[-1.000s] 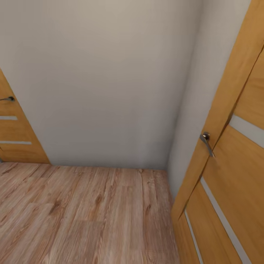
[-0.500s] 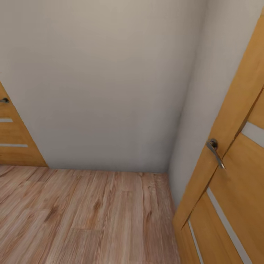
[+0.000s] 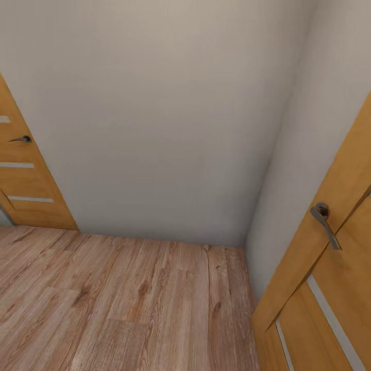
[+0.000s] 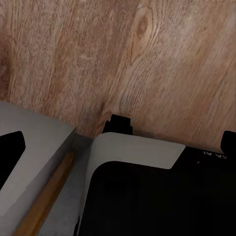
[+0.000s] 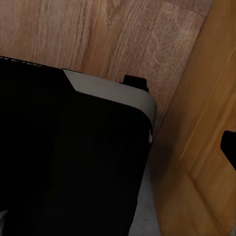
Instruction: Move the two storage containers from the living room to the garage. In the garage, place one container on the floor and stack the other container on top of it (either order is fine).
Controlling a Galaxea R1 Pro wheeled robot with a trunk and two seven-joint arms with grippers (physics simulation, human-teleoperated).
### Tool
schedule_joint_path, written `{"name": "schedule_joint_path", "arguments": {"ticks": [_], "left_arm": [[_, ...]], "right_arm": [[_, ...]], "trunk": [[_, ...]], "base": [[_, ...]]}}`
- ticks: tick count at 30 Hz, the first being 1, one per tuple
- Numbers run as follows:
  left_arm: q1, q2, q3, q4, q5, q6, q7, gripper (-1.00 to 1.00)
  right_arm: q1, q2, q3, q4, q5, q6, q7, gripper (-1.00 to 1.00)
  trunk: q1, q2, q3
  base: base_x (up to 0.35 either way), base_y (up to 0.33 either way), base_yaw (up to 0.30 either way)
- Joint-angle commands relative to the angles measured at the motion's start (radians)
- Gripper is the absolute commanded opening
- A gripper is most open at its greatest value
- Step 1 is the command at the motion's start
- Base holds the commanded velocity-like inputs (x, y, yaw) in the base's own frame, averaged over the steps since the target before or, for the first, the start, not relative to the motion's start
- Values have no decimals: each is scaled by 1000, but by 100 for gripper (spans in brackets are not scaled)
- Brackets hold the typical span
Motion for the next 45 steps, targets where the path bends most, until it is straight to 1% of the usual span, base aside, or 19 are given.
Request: {"name": "schedule_joint_path", "arguments": {"ticks": [1,5,20,27,32,45], "left_arm": [[0,0,4,0,5,3,2,100],[0,1,4,0,5,3,0,100],[0,0,4,0,5,3,2,100],[0,0,4,0,5,3,2,100],[0,0,4,0,5,3,1,100],[0,0,3,0,4,3,0,100]], "right_arm": [[-1,1,7,3,-10,-5,4,100],[-1,0,8,3,-10,-5,4,100],[-1,2,7,3,-12,-5,3,100],[-1,2,6,3,-15,-4,3,100],[-1,1,6,3,-13,-4,4,100],[-1,1,6,3,-11,-5,4,100]], "trunk": [[0,-1,-1],[0,-1,-1],[0,-1,-1],[0,-1,-1],[0,-1,-1],[0,-1,-1]], "base": [[8,0,8],[142,0,3],[272,0,13],[33,0,232],[2,0,44],[307,0,0]]}}
